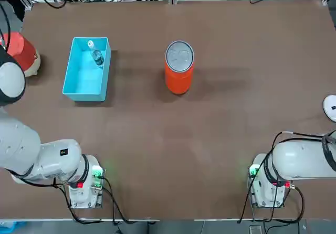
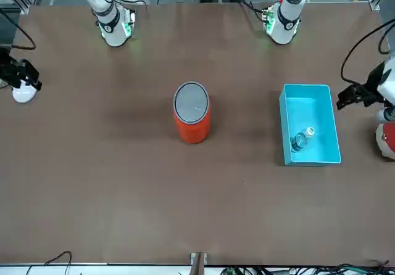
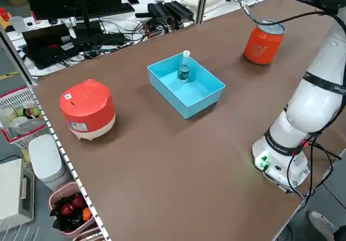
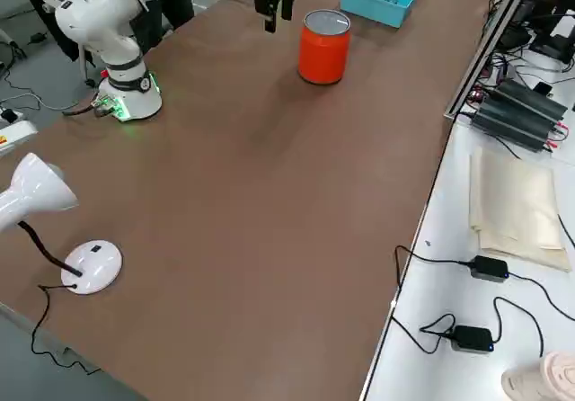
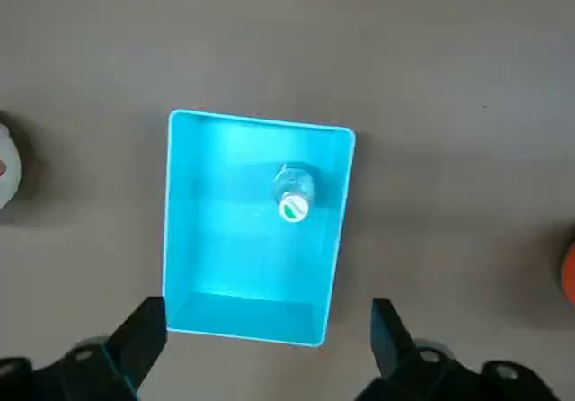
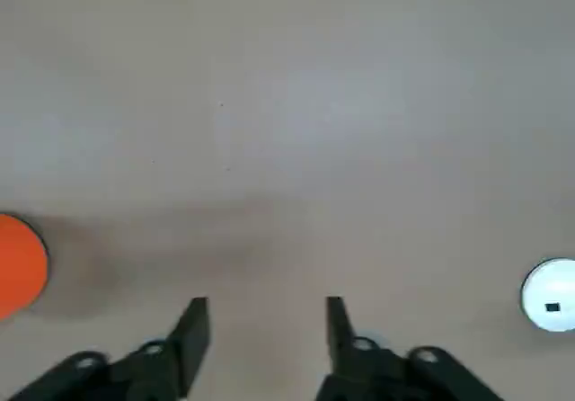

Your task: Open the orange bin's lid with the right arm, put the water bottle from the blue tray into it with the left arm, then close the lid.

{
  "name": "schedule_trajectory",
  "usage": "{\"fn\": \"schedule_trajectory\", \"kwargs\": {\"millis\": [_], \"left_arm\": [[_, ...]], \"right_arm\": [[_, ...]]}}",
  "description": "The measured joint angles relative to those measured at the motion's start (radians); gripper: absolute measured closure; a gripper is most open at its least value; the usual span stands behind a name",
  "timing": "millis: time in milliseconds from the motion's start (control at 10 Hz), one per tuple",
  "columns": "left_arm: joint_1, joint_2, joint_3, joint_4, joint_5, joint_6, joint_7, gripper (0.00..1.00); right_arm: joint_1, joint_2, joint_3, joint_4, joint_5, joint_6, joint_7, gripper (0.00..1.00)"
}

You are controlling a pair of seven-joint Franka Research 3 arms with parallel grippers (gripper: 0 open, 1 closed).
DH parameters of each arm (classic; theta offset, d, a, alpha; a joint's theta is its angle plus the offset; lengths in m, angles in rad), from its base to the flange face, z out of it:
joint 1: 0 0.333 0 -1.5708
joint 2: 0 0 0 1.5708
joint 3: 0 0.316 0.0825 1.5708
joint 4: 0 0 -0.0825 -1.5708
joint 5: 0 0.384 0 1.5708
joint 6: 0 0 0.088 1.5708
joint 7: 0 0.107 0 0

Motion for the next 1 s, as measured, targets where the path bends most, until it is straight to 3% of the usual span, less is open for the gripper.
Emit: {"fn": "schedule_trajectory", "kwargs": {"millis": [300, 500, 700, 1000], "left_arm": [[0.02, 0.027, 0.001, -0.083, 0.0, 0.103, 0.009, 0.0], [0.023, 0.06, 0.003, -0.177, 0.0, 0.227, 0.009, 0.0], [0.028, 0.082, 0.005, -0.275, 0.008, 0.371, 0.009, 0.0], [0.033, 0.1, 0.005, -0.384, 0.016, 0.506, 0.007, 0.0]], "right_arm": [[0.187, 0.006, 0.01, -0.003, 0.001, 0.026, 0.317, 0.75], [0.313, 0.013, 0.013, -0.019, 0.019, 0.067, 0.498, 0.86], [0.421, 0.034, 0.014, -0.052, 0.05, 0.147, 0.652, 0.94], [0.583, 0.139, 0.015, -0.068, 0.056, 0.329, 0.889, 0.97]]}}
